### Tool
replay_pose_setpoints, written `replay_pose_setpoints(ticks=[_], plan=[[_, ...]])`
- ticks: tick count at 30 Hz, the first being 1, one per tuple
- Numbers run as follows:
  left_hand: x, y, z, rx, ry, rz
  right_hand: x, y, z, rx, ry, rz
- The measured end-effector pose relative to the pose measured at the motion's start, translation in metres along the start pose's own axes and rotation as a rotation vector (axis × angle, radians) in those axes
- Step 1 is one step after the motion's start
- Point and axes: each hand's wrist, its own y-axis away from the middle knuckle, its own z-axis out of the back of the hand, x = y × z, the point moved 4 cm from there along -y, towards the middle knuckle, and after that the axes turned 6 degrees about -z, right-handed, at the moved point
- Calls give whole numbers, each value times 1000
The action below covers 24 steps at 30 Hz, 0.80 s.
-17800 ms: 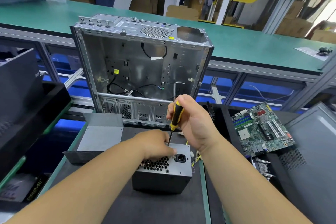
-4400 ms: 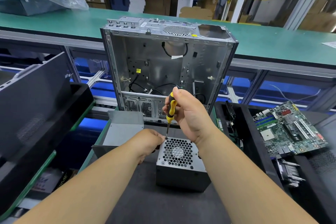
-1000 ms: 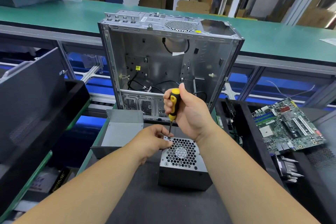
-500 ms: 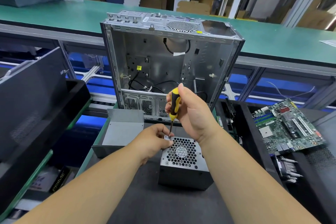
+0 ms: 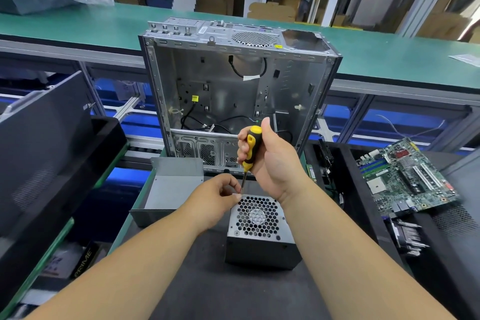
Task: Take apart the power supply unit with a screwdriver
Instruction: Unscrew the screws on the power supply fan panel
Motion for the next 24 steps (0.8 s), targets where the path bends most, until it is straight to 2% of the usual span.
replay_pose_setpoints(ticks=[8, 14, 18, 21, 24], plan=[[-4, -2, 1, 6, -187, -105, 0, 3, 1, 5, -4, 21], [-6, -2, 0, -28, -271, -139, 12, 11, 7, 20, -71, 142], [-7, -7, -2, -32, -354, -104, 22, 19, 19, 50, 2, 210], [-11, -12, 0, -86, -278, -24, 26, 27, 27, 25, 61, 219], [-27, -14, 1, -122, -39, 8, 33, 36, 37, -77, 232, 237]])
